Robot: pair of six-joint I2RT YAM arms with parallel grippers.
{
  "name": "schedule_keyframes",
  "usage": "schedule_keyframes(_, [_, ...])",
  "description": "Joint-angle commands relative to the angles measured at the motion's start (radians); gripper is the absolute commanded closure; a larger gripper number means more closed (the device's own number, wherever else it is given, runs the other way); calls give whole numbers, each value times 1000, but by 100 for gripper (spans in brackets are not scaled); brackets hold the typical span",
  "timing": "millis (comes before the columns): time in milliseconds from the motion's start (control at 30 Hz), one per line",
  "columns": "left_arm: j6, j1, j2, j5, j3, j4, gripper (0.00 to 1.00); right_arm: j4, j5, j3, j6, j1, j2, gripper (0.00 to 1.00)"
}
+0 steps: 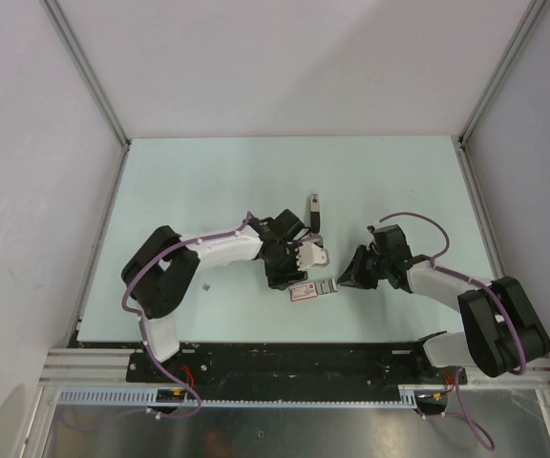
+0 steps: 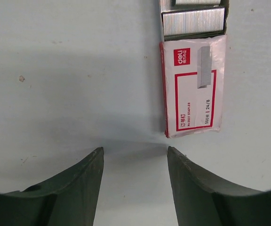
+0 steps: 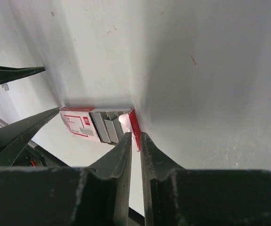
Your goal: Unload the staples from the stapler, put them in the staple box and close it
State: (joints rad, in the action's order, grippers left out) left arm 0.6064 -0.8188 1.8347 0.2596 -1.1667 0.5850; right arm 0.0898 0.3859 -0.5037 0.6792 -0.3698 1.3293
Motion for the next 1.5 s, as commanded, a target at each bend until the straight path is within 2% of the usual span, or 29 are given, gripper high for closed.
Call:
schedule_keyframes(0, [9,-14,13,-2,3,-31,39,-52,38,7,-11,3,41,83])
schedule_keyframes(400, [3,-29,32,-9,-18,-30,39,-79,56,10,-8,-3,77,84])
schedule_keyframes(633, [1,-35,41,-8,-23,-30,39,-108,60,10,2,-12,104,88])
schedule_keyframes(1467, [-5,-51,49,-7,-26,-30,39,-193,37,7,121,-151,114,92])
